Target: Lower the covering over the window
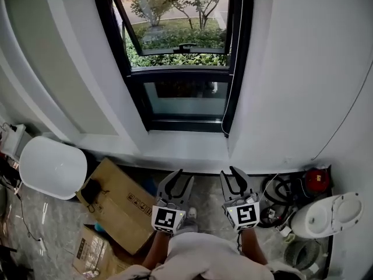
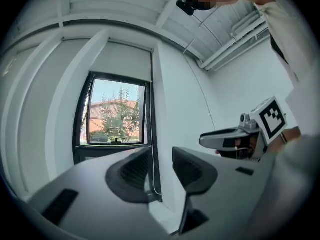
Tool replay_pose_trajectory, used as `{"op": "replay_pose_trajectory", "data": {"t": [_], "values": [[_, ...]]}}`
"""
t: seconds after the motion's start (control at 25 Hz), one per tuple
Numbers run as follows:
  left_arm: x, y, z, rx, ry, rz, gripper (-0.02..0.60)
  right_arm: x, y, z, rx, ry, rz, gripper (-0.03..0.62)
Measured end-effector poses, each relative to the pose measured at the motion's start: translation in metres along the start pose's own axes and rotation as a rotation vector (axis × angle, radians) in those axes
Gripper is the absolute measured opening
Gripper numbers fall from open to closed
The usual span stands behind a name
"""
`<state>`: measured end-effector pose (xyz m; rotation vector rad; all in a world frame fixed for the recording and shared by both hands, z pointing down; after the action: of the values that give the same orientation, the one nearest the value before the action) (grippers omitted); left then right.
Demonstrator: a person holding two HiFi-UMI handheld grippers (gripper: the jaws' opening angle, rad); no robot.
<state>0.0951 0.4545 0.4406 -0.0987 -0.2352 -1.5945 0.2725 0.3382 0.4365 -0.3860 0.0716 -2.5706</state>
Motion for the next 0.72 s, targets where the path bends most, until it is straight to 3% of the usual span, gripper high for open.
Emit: {"op": "replay_pose_trajectory", "data": {"t": [0.4, 0.72], "values": [[0.071, -0.072, -0.006, -0.005, 0.024, 0.052, 0.135, 0.086, 0.012, -0.018, 0.013, -0.024, 0.038, 0.098], [0.113, -0.116, -0.007, -0.008, -0.003, 0.089, 0.130, 0.141, 0.021, -0.030, 0.031, -0.043, 0.079, 0.099]]}}
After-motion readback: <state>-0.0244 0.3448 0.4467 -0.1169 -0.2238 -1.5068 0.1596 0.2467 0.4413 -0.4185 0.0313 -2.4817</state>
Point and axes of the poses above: the fingertips, and each gripper's own axes: x forward along the fingers, y to its right, z out of its underside, the point moved 9 cm from there along -x, backward along the fingers, and after that the axes turned 15 degrees about -y, right-handed, at the moved point
